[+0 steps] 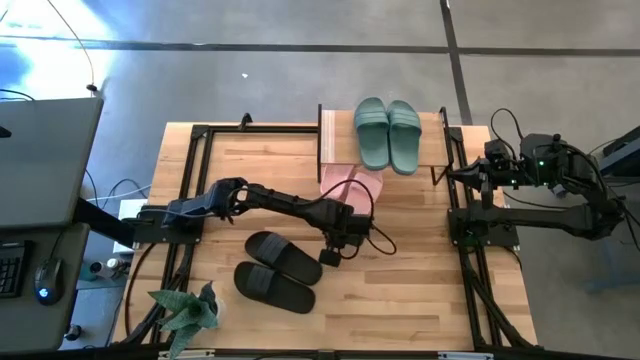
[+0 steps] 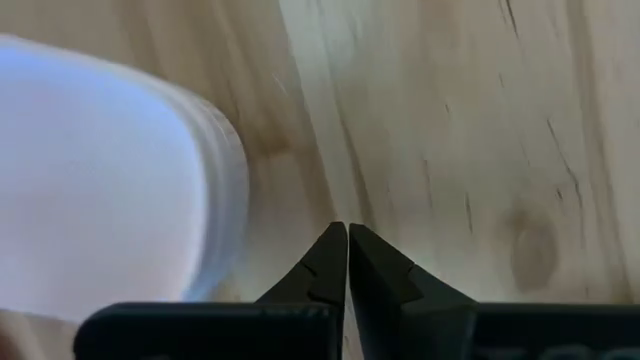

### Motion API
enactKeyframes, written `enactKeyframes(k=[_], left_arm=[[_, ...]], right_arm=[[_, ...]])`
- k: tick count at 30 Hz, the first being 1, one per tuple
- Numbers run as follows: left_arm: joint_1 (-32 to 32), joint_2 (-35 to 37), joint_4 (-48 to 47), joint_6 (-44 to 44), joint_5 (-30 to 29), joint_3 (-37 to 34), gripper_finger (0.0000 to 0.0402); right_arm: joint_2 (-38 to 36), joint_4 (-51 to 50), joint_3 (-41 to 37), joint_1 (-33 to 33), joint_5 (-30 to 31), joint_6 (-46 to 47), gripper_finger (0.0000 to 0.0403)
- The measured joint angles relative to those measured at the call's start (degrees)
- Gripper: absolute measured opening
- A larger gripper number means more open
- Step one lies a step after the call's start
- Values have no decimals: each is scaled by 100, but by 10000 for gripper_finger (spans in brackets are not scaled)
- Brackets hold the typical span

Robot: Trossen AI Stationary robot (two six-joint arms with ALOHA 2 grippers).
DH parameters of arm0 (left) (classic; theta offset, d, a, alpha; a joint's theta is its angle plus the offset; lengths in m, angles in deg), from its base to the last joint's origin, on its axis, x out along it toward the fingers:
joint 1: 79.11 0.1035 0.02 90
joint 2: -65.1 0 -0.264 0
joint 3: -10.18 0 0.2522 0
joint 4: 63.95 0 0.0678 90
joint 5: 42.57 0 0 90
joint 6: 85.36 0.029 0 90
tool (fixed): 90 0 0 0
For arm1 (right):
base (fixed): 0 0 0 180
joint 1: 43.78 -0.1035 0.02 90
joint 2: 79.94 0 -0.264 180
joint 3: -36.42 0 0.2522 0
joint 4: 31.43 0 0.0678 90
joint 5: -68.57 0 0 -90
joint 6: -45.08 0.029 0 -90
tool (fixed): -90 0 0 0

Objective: Pick and place slides into the shelf
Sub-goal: Adjust the pink slide under the shelf

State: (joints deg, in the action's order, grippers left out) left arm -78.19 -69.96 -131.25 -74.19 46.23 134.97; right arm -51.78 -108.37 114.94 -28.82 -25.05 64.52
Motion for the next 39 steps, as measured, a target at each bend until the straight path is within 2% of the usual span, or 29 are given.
enactKeyframes(k=[4,8,27,32,39], left_arm=[[24,0,362,41,-67,0,5],[73,0,732,47,-457,1,5],[713,0,1068,102,-783,0,5],[799,0,1099,98,-1204,0,5],[928,-1,1171,-2,-1208,0,5]], right_arm=[[0,0,0,-2,-1,0,2],[0,2,0,0,0,0,2],[0,1,2,-1,0,0,2],[0,0,-1,0,-1,0,2],[0,0,0,-2,0,1,2]])
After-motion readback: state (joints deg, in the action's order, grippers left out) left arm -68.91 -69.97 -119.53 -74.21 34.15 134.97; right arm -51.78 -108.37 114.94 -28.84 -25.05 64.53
